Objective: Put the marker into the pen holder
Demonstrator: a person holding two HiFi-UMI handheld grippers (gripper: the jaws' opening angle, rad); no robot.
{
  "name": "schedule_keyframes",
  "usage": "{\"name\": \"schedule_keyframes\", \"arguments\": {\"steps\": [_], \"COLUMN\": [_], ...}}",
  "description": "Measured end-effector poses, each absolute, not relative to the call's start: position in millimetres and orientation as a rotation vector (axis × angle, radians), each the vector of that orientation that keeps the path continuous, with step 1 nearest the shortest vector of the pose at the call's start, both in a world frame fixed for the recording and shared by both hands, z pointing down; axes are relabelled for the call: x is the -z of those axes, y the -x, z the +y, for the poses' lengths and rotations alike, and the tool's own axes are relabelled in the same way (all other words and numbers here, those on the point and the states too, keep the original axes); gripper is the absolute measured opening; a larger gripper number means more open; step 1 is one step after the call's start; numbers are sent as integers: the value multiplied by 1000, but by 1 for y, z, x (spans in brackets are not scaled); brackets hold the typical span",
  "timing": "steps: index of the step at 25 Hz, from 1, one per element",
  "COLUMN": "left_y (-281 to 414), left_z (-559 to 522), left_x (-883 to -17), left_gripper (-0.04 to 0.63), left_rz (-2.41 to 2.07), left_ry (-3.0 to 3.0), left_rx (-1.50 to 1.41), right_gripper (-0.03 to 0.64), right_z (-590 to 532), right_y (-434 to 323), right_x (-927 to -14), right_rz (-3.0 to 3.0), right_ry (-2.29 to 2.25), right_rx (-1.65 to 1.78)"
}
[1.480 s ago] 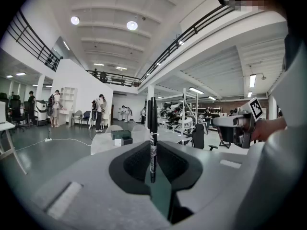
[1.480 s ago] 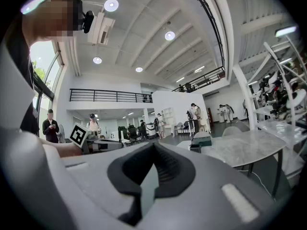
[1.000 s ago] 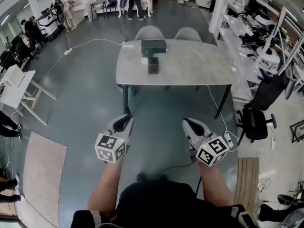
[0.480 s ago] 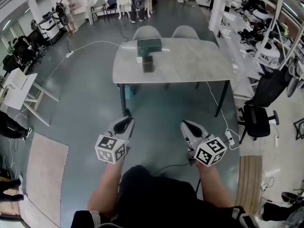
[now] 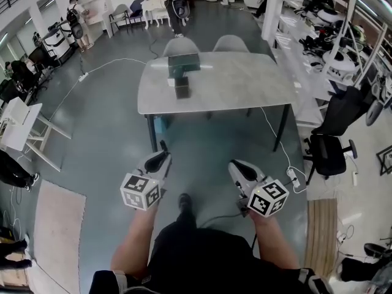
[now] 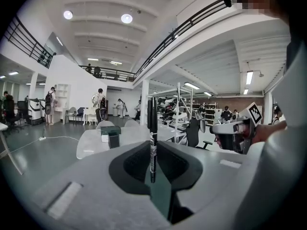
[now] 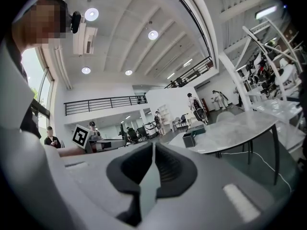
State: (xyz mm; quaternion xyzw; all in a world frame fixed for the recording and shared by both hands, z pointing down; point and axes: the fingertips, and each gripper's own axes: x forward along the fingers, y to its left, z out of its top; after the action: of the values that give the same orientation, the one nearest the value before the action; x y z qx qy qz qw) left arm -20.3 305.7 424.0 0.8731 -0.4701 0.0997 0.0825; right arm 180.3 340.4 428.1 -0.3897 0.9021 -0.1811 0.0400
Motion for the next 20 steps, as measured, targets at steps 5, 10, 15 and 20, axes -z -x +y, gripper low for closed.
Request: {"name": "schedule_keyframes", "arguments": {"steps": [5,10,15,20], "left_y": [24,34,62,97], "left_z": [272,220,158,100], "left_x": [-434,-447,-452,-453], "left_gripper": [49,49,49,49], "left_rz": [-1381,-1347,-1339,-1328], "left_ry": [-2601,-2602,-2594,-2592], "left_rx": [-282,-270,-247,-245], "right_gripper": [18,18,18,18], "right_z": [313,264,205,143], "right_y": [-176,-165,-132,-98], "right_x": [-440,-447,-448,-435], "right_rz": [2792,2790,2819,2818], "right_ry": [1231,1269,1273,1283], "right_rx": [598,611,641,650]}}
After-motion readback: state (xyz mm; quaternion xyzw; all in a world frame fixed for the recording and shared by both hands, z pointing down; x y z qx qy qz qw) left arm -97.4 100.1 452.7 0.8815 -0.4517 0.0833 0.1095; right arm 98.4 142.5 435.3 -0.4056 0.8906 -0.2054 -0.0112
